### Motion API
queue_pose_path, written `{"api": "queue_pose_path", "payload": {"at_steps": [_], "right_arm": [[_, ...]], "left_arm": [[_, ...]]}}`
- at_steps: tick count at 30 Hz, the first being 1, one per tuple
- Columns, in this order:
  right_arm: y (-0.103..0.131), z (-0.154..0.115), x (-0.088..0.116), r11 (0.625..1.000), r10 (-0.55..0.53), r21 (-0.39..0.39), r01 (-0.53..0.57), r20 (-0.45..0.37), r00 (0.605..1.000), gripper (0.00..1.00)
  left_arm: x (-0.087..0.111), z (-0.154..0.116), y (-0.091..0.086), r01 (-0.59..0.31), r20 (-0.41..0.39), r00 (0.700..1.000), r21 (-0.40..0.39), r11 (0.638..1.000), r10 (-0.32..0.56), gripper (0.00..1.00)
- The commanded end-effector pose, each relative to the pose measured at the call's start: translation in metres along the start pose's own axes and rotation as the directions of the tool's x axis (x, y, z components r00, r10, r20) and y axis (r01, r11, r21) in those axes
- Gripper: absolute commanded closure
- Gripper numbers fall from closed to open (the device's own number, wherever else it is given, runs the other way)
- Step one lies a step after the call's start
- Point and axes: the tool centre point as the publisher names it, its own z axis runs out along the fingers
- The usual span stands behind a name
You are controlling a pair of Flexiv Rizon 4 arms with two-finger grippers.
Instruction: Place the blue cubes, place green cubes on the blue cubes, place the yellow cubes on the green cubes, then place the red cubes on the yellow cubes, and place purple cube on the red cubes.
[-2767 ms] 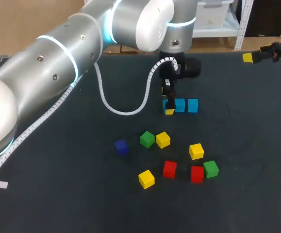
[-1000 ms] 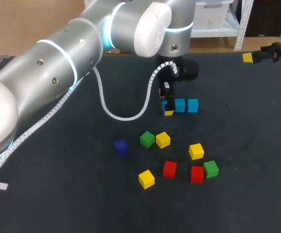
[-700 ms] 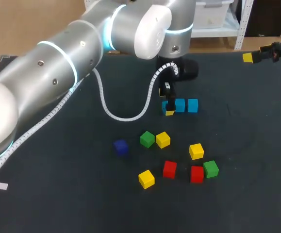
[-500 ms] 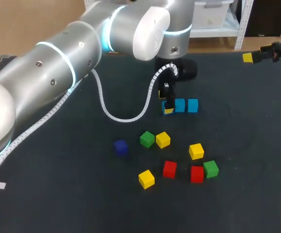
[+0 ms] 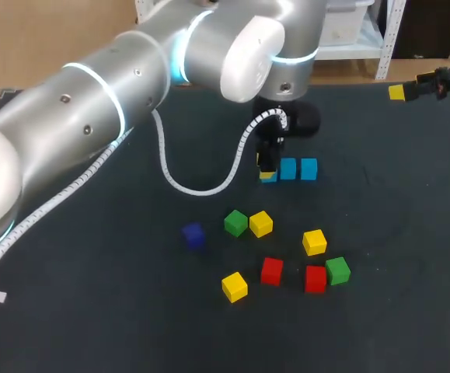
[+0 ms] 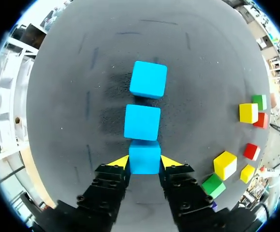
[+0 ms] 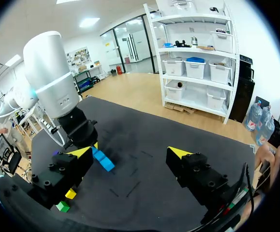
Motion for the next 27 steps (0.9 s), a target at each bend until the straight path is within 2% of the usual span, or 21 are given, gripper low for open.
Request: {"api": "queue_pose_path", "payload": {"at_steps": [1, 6, 15, 27], "right_arm": [[-0.001, 0.0, 0.0, 1.0, -0.001, -0.003, 0.001, 0.003, 1.0, 0.0], [-0.001, 0.0, 0.0, 1.0, -0.001, -0.003, 0.001, 0.003, 1.0, 0.0], [-0.001, 0.0, 0.0, 1.0, -0.001, -0.003, 0.001, 0.003, 1.0, 0.0], [-0.001, 0.0, 0.0, 1.0, -0.001, -0.003, 0.001, 0.003, 1.0, 0.0]], "left_arm": [[-0.002, -0.001, 0.001, -0.013, -0.026, 1.0, -0.006, 1.0, 0.013, 1.0], [0.003, -0.002, 0.002, -0.023, -0.036, 0.999, -0.023, 0.999, 0.022, 1.0], [0.01, -0.001, 0.007, -0.023, 0.009, 1.0, -0.015, 1.0, 0.023, 1.0], [0.004, -0.001, 0.012, -0.081, 0.027, 0.996, -0.008, 0.997, 0.081, 1.0]]}}
